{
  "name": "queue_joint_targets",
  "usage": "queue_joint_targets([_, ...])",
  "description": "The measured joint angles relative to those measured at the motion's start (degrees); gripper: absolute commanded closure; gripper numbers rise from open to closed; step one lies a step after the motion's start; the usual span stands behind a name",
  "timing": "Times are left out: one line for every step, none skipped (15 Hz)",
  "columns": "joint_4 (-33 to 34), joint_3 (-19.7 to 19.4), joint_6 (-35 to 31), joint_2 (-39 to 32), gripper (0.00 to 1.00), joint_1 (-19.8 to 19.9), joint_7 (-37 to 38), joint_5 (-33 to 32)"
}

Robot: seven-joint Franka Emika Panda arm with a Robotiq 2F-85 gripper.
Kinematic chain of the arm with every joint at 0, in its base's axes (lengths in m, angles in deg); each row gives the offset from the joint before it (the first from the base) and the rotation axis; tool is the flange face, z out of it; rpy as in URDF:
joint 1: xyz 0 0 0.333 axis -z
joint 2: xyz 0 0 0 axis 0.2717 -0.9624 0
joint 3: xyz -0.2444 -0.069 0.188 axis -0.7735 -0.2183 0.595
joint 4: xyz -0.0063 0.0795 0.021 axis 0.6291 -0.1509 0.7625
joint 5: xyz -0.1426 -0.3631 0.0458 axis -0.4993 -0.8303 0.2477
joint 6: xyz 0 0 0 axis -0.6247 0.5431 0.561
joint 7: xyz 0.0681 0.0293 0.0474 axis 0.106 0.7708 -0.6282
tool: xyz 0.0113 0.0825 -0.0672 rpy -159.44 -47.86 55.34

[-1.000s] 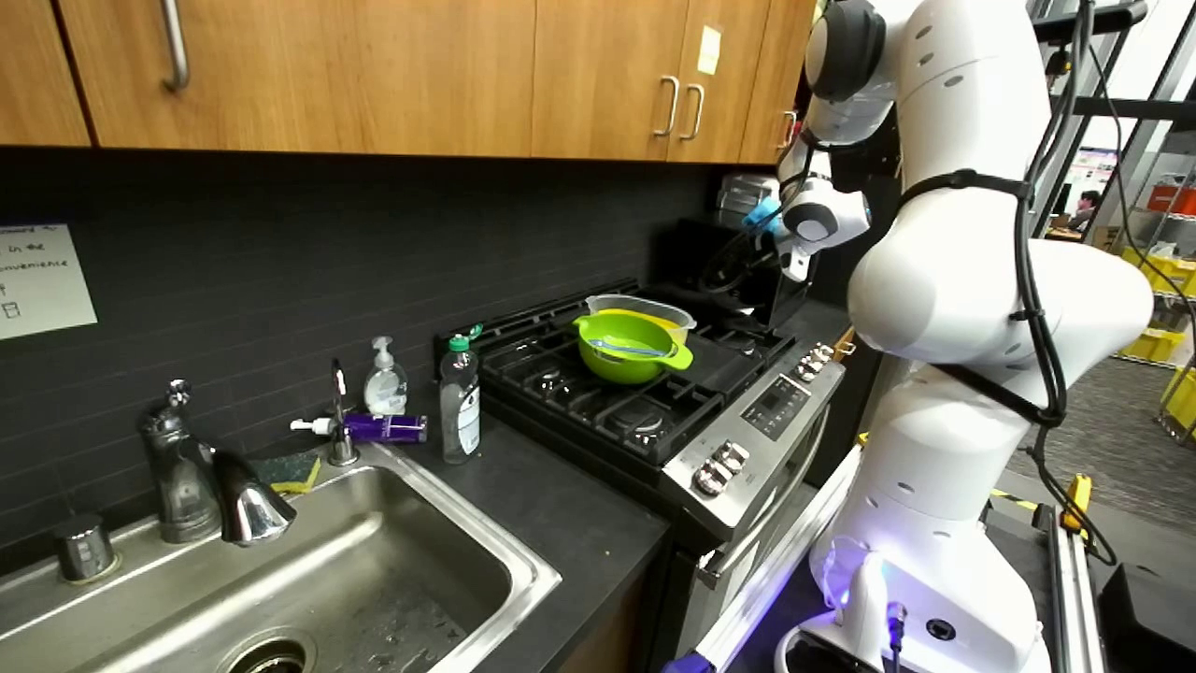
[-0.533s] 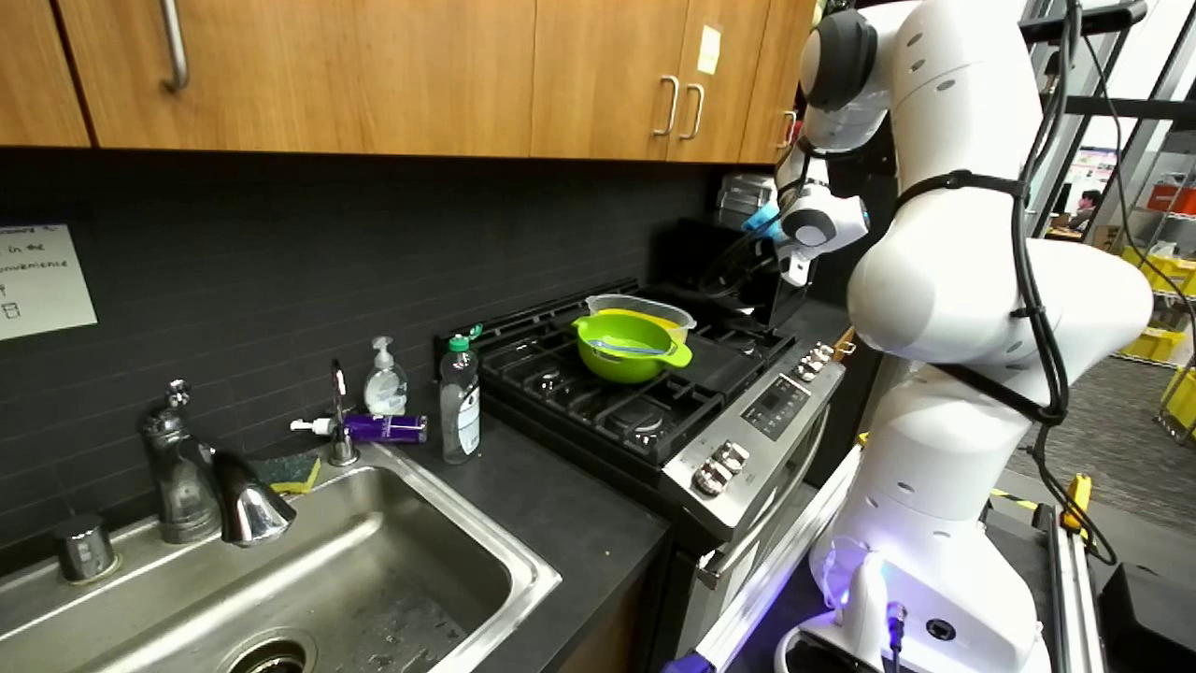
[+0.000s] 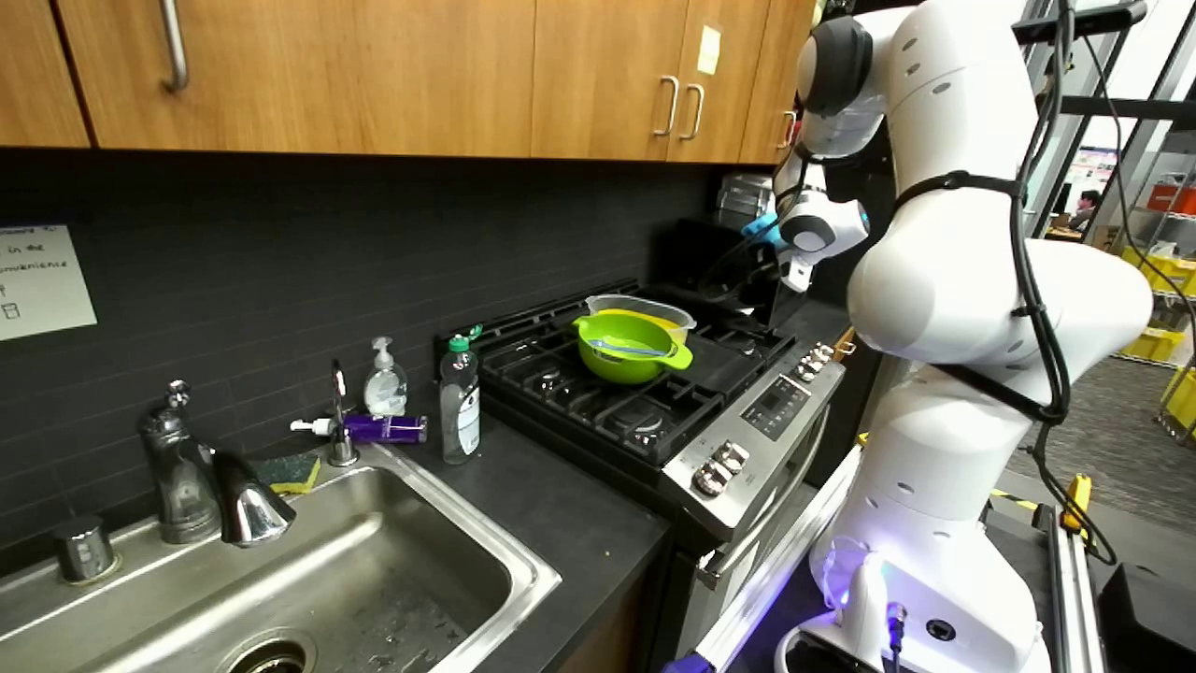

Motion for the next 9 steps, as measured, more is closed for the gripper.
queue_joint_targets([0.05,0.02,-0.62,-0.33,0.0,-0.05,1.31,0.0])
queue_joint_targets([0.16,0.06,-1.33,-0.67,0.0,-0.11,2.68,0.0])
queue_joint_targets([0.51,0.12,-2.03,-1.08,0.0,-0.13,4.1,0.0])
queue_joint_targets([1.08,0.17,-2.8,-1.54,0.0,-0.15,5.6,0.0])
queue_joint_targets([1.84,0.18,-3.42,-2.04,0.0,-0.15,7.13,0.0])
queue_joint_targets([2.63,0.2,-4.01,-2.55,0.0,-0.15,8.49,0.0])
queue_joint_targets([3.55,0.21,-4.66,-3.12,0.0,-0.15,9.8,0.0])
queue_joint_targets([4.56,0.21,-5.4,-3.74,0.0,-0.14,11.03,0.0])
queue_joint_targets([5.67,0.21,-6.1,-4.49,0.0,-0.12,12.29,0.0])
